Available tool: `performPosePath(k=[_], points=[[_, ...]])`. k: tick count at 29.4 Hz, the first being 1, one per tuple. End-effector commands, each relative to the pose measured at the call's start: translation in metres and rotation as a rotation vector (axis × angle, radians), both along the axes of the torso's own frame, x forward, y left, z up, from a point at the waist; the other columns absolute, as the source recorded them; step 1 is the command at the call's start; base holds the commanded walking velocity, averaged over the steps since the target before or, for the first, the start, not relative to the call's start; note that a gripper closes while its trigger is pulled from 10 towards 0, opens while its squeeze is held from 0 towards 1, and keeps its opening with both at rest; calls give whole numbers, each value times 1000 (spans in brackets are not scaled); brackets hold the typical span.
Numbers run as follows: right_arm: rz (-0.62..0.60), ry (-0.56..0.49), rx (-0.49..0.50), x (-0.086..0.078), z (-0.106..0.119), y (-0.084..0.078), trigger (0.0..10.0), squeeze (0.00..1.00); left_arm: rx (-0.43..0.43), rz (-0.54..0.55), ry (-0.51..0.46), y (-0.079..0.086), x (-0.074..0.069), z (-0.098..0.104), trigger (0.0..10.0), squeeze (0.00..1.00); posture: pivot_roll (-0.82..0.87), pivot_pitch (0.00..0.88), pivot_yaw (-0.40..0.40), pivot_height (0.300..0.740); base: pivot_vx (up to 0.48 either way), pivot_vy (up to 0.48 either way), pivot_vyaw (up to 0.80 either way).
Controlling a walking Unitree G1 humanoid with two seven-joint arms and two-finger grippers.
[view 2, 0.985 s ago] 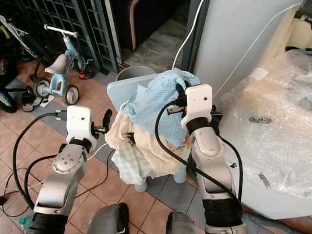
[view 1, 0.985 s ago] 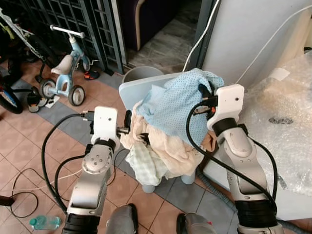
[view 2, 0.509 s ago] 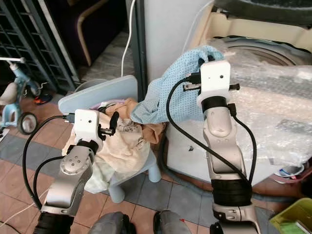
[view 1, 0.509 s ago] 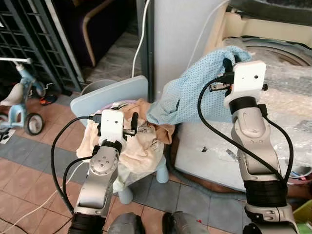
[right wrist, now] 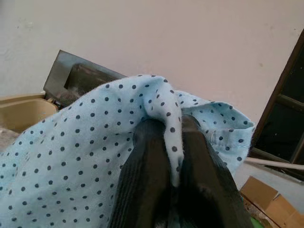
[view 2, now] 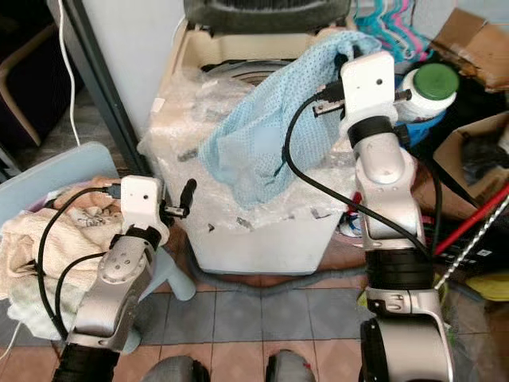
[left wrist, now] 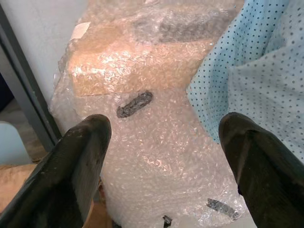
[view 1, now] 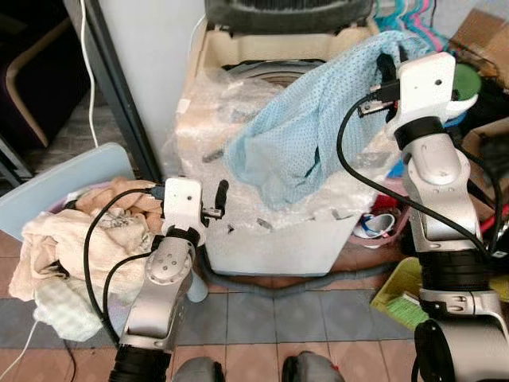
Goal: Clothes washing
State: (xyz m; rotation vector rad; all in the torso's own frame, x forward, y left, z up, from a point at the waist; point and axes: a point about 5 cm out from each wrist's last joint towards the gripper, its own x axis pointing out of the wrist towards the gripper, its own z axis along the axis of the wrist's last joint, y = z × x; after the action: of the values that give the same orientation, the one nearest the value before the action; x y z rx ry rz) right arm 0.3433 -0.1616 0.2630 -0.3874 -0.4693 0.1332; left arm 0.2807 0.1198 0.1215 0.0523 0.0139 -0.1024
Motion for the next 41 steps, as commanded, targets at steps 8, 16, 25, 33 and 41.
performPosePath(k=[8, 16, 25, 33, 41], points=[[162, -37, -49, -4, 4, 21, 10000, 0, -11, 68, 12, 13, -2, -2, 10000, 0, -33, 74, 36, 740, 451, 0, 116], [206, -48, -48, -4, 8, 26, 10000, 0, -13, 80, 18, 14, -1, -3, 10000, 0, -35, 69, 38, 740, 428, 0, 334], [259, -112, -117, 12, 38, 27, 10000, 0, -13, 90, 35, 14, -1, -5, 10000, 0, -34, 68, 41, 740, 369, 305, 0], [377, -160, -183, 31, 88, 44, 10000, 0, 7, 104, 33, 14, -1, -5, 10000, 0, -29, 64, 40, 740, 165, 279, 0], [437, 217, -106, 64, 38, 65, 10000, 0, 10, 126, 54, 17, -4, -8, 10000, 0, -13, 69, 33, 740, 0, 0, 0]])
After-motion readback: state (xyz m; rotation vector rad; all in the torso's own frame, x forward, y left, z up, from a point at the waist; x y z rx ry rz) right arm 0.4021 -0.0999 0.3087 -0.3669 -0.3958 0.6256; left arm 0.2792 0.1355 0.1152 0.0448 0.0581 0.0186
